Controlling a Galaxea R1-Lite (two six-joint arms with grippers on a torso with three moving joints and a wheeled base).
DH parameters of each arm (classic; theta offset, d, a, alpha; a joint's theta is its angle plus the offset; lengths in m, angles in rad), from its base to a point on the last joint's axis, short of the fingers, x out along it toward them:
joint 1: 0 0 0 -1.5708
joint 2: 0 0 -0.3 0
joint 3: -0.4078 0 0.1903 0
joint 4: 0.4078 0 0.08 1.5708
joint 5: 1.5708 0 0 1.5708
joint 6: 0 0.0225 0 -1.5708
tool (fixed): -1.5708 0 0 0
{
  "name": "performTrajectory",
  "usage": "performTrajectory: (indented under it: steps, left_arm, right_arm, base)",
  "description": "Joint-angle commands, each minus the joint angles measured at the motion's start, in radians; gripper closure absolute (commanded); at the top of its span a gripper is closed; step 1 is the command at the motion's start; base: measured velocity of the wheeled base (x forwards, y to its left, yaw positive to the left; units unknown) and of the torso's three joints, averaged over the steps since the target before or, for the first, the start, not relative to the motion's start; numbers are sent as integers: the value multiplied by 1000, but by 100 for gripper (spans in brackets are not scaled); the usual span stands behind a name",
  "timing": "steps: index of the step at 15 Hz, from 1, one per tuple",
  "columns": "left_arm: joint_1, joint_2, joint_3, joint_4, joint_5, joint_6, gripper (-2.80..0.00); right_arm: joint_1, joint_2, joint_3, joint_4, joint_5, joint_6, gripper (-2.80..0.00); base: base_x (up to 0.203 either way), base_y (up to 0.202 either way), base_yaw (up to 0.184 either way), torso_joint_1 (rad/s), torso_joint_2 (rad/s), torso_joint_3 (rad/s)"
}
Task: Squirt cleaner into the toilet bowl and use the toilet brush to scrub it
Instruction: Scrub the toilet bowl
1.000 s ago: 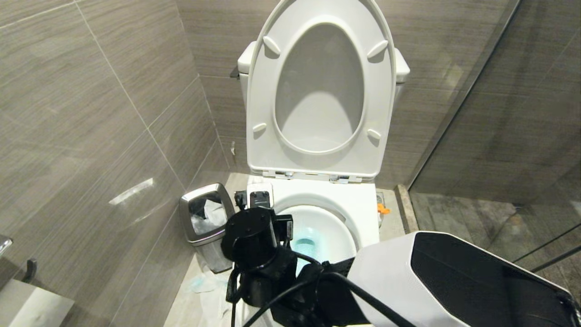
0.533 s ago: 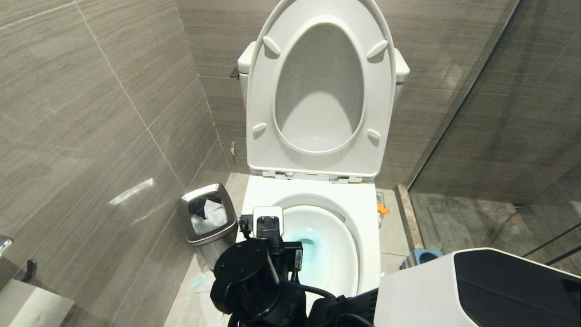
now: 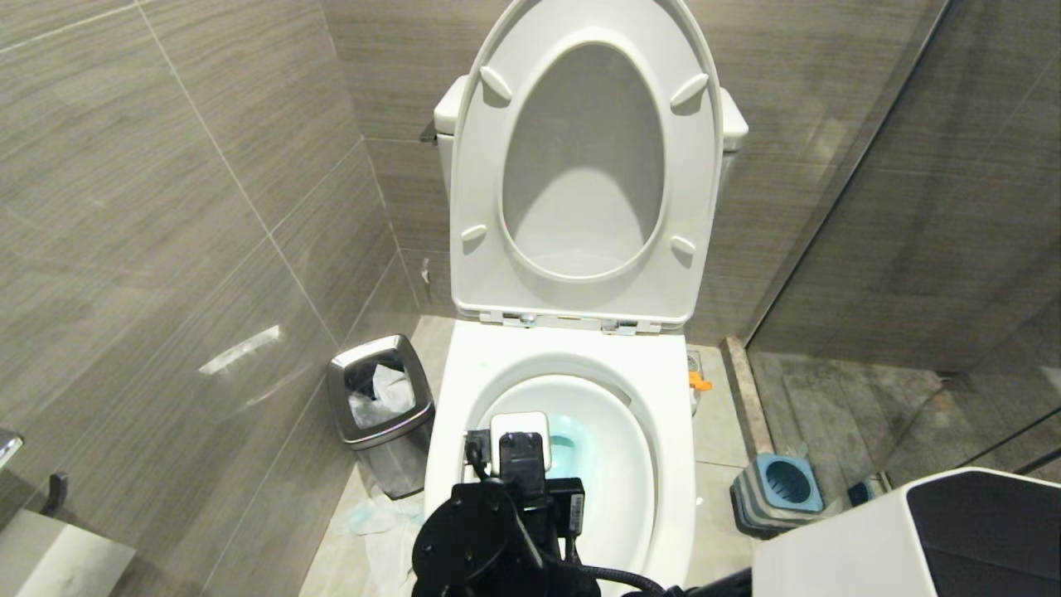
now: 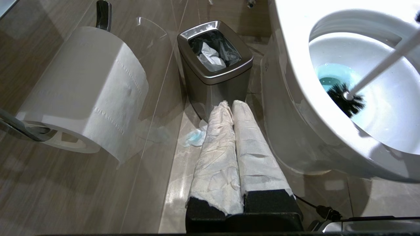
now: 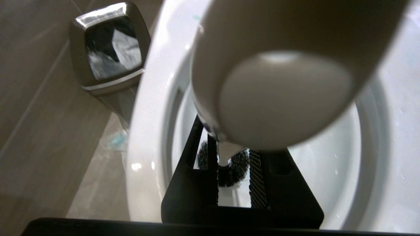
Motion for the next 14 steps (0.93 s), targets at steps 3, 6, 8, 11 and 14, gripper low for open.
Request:
performTrajectory:
  steps: [3,6,8,11,14]
  left_arm:
    - [1,0,0,1,0,0,0]
    - [1,0,0,1,0,0,0]
    - [0,0,0,1,0,0,0]
    - [1,0,0,1,0,0,0]
    - [1,0,0,1,0,0,0]
  right_arm:
    - [10,-56,180,-4,-6,85,0]
    - [9,-103,256,-4,-6,115,0]
    - [8,-133,290,-4,-6,118,0]
    - [-6,-152,330,-4,-8,135,0]
    - [-41,-167,372,-4,-15,157,0]
  base:
    - [0,0,0,0,0,0]
    - [0,0,0,0,0,0]
    - [0,0,0,0,0,0]
    - [0,0,0,0,0,0]
    - [0,0,0,0,0,0]
